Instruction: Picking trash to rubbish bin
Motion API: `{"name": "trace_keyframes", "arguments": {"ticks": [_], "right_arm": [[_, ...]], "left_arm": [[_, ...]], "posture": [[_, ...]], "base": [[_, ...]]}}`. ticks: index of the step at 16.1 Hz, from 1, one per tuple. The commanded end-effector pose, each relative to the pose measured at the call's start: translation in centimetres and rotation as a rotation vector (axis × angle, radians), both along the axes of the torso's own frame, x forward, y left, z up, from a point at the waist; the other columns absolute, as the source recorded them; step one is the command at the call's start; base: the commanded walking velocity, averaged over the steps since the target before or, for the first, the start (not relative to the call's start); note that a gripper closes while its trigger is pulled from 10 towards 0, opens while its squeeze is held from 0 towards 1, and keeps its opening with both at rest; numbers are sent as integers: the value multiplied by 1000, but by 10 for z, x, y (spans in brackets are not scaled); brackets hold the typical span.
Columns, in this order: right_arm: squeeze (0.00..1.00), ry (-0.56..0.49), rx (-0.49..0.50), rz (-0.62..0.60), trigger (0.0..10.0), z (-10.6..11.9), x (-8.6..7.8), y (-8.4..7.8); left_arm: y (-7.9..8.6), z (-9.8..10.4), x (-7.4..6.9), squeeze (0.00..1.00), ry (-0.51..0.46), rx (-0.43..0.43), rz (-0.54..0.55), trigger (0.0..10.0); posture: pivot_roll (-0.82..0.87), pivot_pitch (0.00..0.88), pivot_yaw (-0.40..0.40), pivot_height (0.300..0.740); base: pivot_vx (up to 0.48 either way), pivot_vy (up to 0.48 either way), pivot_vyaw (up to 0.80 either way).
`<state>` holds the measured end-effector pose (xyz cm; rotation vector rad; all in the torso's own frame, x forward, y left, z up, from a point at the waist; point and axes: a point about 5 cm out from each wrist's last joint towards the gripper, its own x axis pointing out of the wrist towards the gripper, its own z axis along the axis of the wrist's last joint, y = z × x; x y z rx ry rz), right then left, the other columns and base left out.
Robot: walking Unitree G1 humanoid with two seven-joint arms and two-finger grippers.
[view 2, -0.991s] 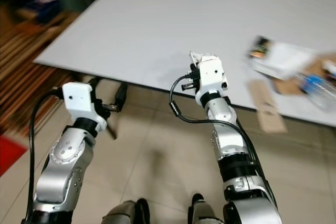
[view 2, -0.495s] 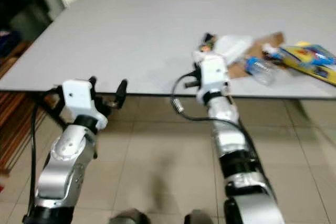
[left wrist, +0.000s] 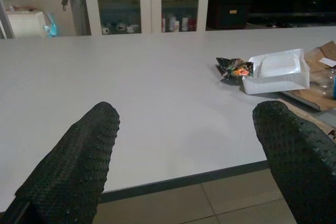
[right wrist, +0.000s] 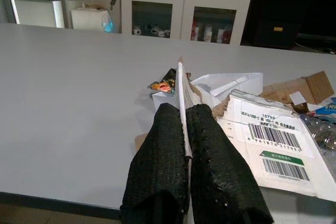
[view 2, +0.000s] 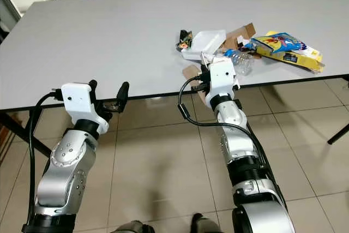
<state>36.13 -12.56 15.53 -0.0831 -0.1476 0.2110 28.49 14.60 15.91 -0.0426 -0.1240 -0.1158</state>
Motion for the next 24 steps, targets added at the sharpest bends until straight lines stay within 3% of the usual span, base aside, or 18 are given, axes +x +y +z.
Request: {"name": "trace_keyframes", "arguments": {"ticks": [1, 5, 9, 24], "right_arm": [[0, -18, -13, 16, 10000, 4, 1, 4], [0, -12, -12, 17, 10000, 5, 3, 2], [0, -18, -16, 26, 10000, 6, 3, 4], [0, -11, -35, 38, 10000, 5, 3, 5]], "left_arm": [[0, -3, 1, 0, 20, -5, 8, 10000], [-1, -4, 3, 0, 21, -11, 5, 10000], [0, -6, 4, 0, 31, -5, 18, 10000], [3, -11, 4, 0, 54, -12, 34, 10000]], "posture": [[-21, 99, 57, 740], [-25, 96, 49, 740], [-26, 94, 44, 740], [-29, 99, 39, 740]], "base": [[0, 0, 0], [0, 0, -648], [0, 0, 0], [0, -427, 0]]}}
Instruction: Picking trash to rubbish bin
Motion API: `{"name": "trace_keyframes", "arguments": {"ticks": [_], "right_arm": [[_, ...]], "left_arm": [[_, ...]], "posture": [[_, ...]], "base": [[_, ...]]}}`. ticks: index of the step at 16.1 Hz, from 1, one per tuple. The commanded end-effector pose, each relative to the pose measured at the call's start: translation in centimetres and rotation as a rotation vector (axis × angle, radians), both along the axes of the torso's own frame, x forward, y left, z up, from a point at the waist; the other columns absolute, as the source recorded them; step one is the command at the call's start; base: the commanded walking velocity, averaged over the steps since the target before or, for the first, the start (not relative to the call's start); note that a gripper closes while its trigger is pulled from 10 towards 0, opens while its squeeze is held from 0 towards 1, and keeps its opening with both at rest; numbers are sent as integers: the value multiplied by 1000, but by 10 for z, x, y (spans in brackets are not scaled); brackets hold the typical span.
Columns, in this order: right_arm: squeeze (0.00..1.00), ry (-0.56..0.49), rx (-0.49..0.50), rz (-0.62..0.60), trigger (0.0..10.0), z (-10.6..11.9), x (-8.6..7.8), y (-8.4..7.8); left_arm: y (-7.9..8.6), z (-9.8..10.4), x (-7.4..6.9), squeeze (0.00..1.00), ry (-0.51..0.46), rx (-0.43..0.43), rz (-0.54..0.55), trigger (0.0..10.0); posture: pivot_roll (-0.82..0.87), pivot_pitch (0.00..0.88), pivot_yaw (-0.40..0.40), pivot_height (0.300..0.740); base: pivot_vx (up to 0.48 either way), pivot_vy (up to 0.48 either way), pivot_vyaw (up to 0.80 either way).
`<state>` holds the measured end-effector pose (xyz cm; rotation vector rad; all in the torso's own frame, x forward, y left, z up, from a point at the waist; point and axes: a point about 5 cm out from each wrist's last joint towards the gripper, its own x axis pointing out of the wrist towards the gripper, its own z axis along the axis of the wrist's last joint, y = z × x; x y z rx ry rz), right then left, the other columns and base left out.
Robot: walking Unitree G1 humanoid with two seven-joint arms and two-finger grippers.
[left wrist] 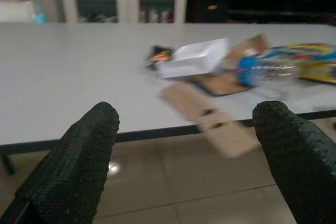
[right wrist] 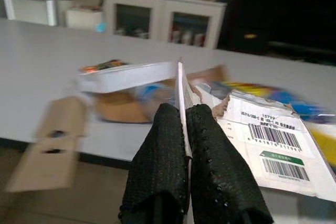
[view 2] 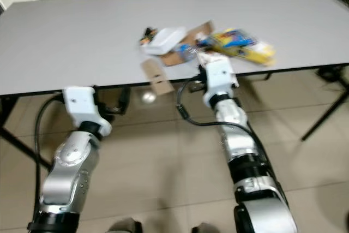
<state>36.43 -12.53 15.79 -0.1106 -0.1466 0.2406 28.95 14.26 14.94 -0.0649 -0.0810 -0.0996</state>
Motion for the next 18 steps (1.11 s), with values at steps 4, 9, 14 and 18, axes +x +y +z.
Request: {"name": "trace_keyframes", "arguments": {"ticks": [4, 9, 14, 18], "right_arm": [[0, -5, -8, 11, 10000, 1, -1, 5], [0, 3, -14, 16, 10000, -1, 0, 5], [0, 6, -14, 13, 10000, -2, 0, 4], [0, 7, -15, 13, 10000, -2, 0, 4]], "left_arm": [[6, -2, 0, 0, 13, 8, 18, 10000], [8, -2, 1, 0, 9, -14, 30, 10000], [16, -4, 4, 0, 26, -44, 98, 10000], [28, -8, 4, 0, 52, -68, 167, 10000]], "posture": [[-29, 99, 39, 740], [-31, 97, 39, 740], [-32, 94, 45, 740], [-31, 94, 45, 740]], "base": [[0, -443, 0], [0, -67, 0], [0, 0, 0], [0, 0, 0]]}}
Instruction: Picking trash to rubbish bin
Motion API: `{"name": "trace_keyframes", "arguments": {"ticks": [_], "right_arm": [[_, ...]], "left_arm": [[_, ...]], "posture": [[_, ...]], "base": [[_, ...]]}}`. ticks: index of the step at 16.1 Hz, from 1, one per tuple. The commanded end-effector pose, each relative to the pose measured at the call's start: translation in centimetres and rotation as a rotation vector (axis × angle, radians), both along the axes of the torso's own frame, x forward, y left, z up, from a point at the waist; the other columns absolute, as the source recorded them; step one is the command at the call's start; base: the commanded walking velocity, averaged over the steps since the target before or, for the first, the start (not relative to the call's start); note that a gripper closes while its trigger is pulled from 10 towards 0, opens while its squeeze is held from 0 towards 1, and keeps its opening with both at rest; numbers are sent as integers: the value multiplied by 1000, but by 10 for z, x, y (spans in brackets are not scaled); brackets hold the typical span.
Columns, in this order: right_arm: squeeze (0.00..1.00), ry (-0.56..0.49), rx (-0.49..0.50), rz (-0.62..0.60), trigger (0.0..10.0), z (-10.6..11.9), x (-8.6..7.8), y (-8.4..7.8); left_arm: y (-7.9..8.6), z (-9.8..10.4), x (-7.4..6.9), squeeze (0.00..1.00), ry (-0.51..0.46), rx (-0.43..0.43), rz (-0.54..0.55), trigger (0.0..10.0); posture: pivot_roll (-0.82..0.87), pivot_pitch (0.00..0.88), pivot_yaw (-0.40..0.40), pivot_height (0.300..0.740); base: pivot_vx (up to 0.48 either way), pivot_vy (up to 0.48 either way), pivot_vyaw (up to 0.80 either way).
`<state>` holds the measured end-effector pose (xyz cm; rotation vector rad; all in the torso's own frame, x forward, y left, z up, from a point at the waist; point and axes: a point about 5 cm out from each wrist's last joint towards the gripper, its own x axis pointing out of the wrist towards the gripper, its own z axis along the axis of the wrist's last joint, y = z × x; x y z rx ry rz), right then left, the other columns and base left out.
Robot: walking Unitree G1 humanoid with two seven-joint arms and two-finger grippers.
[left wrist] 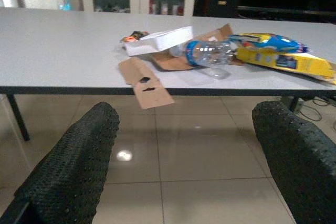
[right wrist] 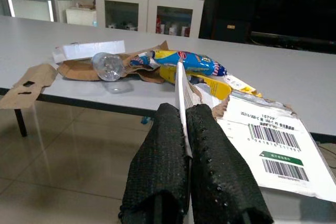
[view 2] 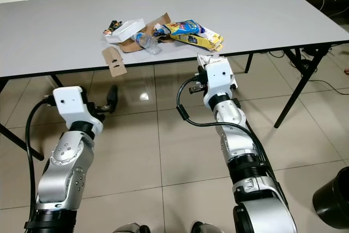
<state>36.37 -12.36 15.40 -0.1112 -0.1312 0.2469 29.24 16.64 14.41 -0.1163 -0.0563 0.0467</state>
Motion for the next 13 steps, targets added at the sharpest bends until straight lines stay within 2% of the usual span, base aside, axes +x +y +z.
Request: {"name": "trace_keyframes", "arguments": {"ticks": [1, 6, 8, 13], "right_arm": [[0, -7, -13, 8, 10000, 1, 0, 2], [0, -2, -15, 10, 10000, -1, -1, 2], [0, 2, -17, 11, 10000, -2, -3, 1], [0, -5, -21, 7, 10000, -3, -4, 0]], "left_arm": [[5, -3, 1, 0, 25, -17, 30, 10000], [10, -8, 0, 0, 44, -32, 59, 10000], [13, -11, -1, 0, 48, -35, 66, 10000], [15, -11, -2, 0, 45, -30, 73, 10000]], "posture": [[-31, 94, 45, 740], [-31, 102, 44, 740], [-34, 112, 42, 740], [-33, 122, 40, 740]], "base": [[0, 0, 0], [0, 0, 0], [0, 285, 0], [343, 301, 0]]}}
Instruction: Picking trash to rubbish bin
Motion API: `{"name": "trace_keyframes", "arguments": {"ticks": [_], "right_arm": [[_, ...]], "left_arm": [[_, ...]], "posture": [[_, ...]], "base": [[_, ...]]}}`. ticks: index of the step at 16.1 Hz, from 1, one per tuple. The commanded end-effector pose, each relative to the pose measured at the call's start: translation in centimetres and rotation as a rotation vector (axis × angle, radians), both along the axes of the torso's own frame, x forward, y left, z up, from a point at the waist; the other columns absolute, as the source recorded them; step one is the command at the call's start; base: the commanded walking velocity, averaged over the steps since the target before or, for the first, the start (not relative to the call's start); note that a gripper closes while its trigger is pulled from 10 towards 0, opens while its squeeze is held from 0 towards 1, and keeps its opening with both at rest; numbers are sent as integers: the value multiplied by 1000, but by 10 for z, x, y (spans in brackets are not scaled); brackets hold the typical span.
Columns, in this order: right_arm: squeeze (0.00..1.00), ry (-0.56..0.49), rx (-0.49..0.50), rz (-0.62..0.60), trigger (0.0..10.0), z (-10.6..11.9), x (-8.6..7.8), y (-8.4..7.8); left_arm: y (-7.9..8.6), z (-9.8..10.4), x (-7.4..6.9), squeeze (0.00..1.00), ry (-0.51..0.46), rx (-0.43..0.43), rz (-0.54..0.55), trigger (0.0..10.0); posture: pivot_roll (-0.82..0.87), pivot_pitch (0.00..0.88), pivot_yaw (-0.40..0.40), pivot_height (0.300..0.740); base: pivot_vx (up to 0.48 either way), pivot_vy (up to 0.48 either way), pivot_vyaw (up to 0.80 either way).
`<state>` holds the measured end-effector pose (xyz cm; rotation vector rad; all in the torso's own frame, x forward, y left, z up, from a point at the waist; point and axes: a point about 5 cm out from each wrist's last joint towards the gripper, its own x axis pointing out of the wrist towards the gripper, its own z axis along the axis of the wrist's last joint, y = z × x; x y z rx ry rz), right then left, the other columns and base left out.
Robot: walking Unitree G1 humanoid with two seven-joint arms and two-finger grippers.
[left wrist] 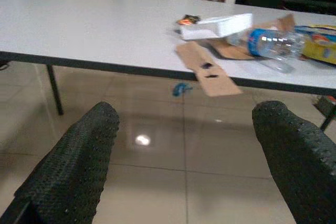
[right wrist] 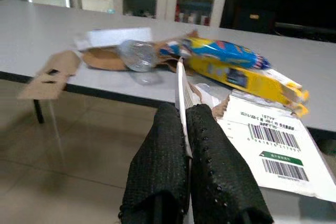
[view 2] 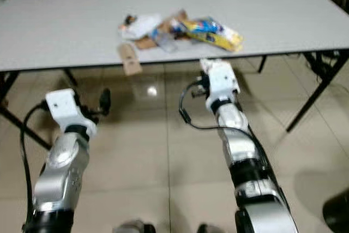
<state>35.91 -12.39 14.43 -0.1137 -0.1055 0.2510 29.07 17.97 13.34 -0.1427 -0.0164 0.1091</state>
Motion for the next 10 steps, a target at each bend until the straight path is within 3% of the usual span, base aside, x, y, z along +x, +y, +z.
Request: {"name": "trace_keyframes", "arguments": {"ticks": [1, 4, 10], "right_arm": [[0, -40, -9, 2, 10000, 9, 1, 0], [0, -86, 14, 1, 10000, 16, -1, -1], [0, -99, 17, -6, 10000, 19, 0, -1]], "left_arm": [[2, 0, 0, 0, -1, 4, 11, 10000], [2, 2, 0, 0, -10, 10, 10, 10000], [1, 3, 1, 0, -16, 19, 1, 10000]], "posture": [[-33, 122, 40, 740], [-33, 122, 40, 740], [-34, 120, 42, 740]], "base": [[382, 289, 0], [394, 272, 0], [454, 0, 0]]}}
